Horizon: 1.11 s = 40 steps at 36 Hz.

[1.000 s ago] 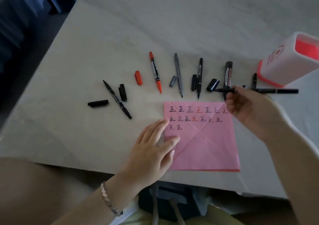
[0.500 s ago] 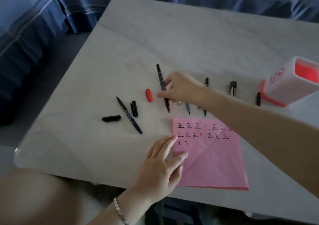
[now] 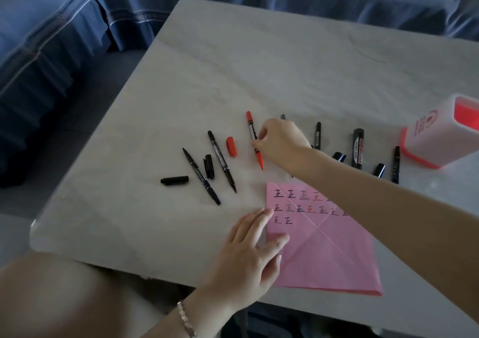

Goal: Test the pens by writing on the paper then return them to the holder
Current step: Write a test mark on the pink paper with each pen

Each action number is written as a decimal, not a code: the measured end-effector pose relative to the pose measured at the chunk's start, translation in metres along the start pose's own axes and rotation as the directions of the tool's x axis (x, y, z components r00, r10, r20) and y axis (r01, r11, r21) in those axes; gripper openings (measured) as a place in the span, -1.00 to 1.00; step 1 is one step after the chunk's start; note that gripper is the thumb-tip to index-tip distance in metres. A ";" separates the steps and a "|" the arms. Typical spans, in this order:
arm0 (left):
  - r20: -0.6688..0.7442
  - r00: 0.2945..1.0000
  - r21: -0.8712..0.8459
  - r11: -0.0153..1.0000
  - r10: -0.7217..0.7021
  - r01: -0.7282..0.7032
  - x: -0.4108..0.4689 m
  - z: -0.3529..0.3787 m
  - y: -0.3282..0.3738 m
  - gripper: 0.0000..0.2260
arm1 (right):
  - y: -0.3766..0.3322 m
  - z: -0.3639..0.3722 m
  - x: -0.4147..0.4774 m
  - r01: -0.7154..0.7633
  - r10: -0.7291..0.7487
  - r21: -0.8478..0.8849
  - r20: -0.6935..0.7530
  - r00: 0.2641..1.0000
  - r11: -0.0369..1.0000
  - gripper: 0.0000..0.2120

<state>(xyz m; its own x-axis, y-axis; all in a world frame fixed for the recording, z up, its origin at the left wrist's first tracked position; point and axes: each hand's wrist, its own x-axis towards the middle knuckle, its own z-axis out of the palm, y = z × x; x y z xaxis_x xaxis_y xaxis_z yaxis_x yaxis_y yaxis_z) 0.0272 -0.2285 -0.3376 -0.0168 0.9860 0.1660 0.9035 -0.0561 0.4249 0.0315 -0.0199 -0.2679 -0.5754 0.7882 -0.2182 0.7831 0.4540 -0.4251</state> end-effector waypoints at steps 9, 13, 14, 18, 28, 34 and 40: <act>0.011 1.000 0.008 1.000 -0.004 0.004 -0.001 -0.001 0.001 -0.74 | -0.004 0.001 0.006 -0.103 0.108 -0.067 0.082 0.991 0.992 -0.62; 0.014 1.000 0.016 1.000 -0.006 0.006 0.000 -0.001 0.000 -0.74 | -0.005 0.003 0.007 -0.134 0.134 -0.008 0.110 0.985 0.991 -0.69; 0.013 1.000 0.020 1.000 -0.007 0.007 0.000 -0.001 0.000 -0.74 | -0.004 0.002 0.007 -0.133 0.131 0.013 0.120 0.984 0.991 -0.68; 0.021 1.000 0.030 1.000 -0.010 0.009 0.000 -0.002 0.001 -0.73 | 0.002 -0.010 -0.002 -0.166 0.147 0.216 0.099 0.984 0.962 -0.68; 0.052 0.998 0.138 0.990 -0.019 0.012 0.004 -0.005 0.006 -0.74 | 0.056 -0.023 -0.113 0.057 0.320 0.838 -0.269 0.908 0.543 -0.90; 0.086 0.995 0.169 0.985 -0.047 0.031 0.007 -0.003 0.011 -0.74 | 0.078 0.008 -0.153 0.101 0.380 0.886 -0.294 0.877 0.452 -0.77; 0.100 0.994 0.149 0.988 -0.053 0.038 0.004 0.001 0.006 -0.66 | 0.076 0.036 -0.159 0.156 0.279 0.870 -0.312 0.908 0.468 -0.79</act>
<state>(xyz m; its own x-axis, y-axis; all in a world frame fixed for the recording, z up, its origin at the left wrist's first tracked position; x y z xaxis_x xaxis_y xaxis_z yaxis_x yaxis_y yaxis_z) 0.0333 -0.2247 -0.3348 -0.0222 0.9983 0.0537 0.9561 0.0055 0.2931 0.1741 -0.1250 -0.2971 -0.2306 0.9721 -0.0425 0.0714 -0.0266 -0.9971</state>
